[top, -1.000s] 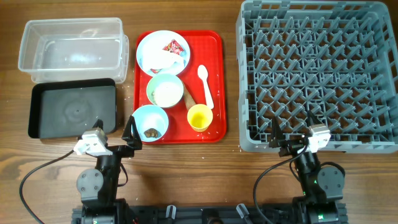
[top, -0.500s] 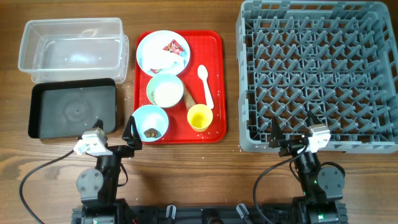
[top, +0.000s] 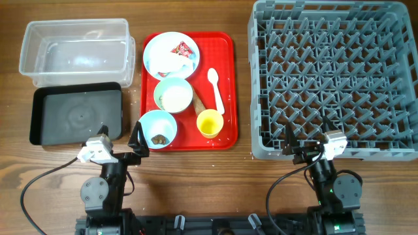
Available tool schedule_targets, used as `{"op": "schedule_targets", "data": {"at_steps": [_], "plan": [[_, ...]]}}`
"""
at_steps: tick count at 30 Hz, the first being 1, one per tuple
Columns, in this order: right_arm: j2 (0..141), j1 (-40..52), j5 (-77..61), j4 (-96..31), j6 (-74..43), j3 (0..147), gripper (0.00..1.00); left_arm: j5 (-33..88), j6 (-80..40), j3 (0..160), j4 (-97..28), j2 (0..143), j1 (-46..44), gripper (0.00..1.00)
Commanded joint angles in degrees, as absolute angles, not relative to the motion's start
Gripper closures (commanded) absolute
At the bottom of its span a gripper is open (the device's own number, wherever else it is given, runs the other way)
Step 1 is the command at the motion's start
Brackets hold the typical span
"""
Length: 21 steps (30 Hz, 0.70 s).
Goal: Sort waste into correct bins and load items into the dishwasher rack
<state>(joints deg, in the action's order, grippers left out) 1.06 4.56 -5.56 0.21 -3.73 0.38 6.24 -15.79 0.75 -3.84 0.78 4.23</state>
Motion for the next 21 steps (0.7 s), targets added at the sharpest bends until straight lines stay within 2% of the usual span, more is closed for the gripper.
{"op": "schedule_targets", "data": {"at_steps": [1,7,10,12,15,18,21], "plan": [[0.80,4.32,-6.07,0.36,-3.14,0.30,0.00,6.09,-15.70,0.38,-3.90,0.27,3.97,0.00],[0.80,4.32,-4.23,4.12,-4.97,0.30,0.00,3.92,-15.46,0.38,1.50,0.27,4.01,0.00],[0.80,4.32,-9.54,17.28,-4.47,0.84,0.00,3.90,-15.44,0.38,17.10,0.30,4.01,0.00],[0.82,4.32,-9.56,19.68,-2.57,4.47,0.00,3.84,-15.46,1.98,24.16,1.34,4.01,0.00],[4.10,4.32,-9.52,17.47,5.54,15.00,0.00,4.03,-15.42,10.07,23.14,6.72,4.01,0.00],[12.45,4.32,-9.54,12.10,8.03,25.91,0.00,9.82,-10.48,22.44,22.79,19.94,4.01,0.00],[24.47,4.32,-9.56,3.14,9.08,39.40,0.00,14.22,-8.91,39.42,13.54,36.56,3.99,0.00]]}}
